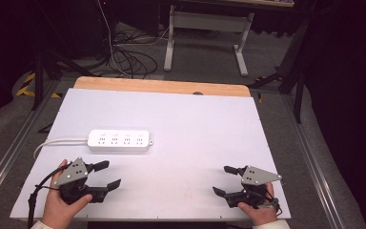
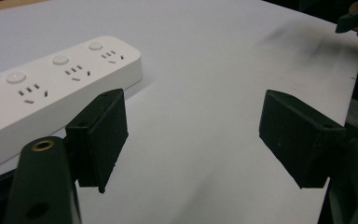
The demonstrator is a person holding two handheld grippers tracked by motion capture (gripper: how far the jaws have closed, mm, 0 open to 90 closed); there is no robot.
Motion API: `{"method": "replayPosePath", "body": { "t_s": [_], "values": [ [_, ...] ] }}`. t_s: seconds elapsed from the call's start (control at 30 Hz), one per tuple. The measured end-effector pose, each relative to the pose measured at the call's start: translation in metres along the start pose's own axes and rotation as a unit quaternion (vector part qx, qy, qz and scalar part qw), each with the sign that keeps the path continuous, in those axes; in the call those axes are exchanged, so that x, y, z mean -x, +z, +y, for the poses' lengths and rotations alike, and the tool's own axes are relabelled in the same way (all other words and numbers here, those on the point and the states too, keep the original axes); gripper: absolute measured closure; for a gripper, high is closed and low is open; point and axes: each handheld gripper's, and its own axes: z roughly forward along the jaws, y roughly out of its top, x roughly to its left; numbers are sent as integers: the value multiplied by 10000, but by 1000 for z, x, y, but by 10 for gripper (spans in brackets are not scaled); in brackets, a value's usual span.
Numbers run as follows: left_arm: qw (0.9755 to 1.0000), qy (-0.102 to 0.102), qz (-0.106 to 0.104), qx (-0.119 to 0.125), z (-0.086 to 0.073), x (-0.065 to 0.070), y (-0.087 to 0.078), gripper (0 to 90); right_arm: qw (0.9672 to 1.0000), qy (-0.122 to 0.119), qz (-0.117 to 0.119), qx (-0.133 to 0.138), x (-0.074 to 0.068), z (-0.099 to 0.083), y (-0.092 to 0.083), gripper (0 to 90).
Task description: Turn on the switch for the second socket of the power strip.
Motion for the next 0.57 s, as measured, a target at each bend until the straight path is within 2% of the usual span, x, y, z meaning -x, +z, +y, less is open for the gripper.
{"method": "replayPosePath", "body": {
  "t_s": [0.07,0.1,0.17,0.33,0.4,0.57],
  "values": [
    [9999,-48,69,63,-6,0,2,232,10000,-2,12,18,0,0,0,198],
    [9999,-133,16,102,-9,0,3,231,10000,-7,9,10,0,0,0,198],
    [9997,-167,-64,167,-14,0,4,229,10000,-21,16,6,0,0,0,198],
    [9989,27,-220,409,-18,3,2,200,10000,-20,21,9,0,0,0,198],
    [9989,30,-252,382,-20,4,1,177,10000,-12,36,20,0,0,0,198],
    [9986,-196,-228,430,-23,2,-1,155,10000,-18,33,16,-1,0,0,198]
  ]
}}
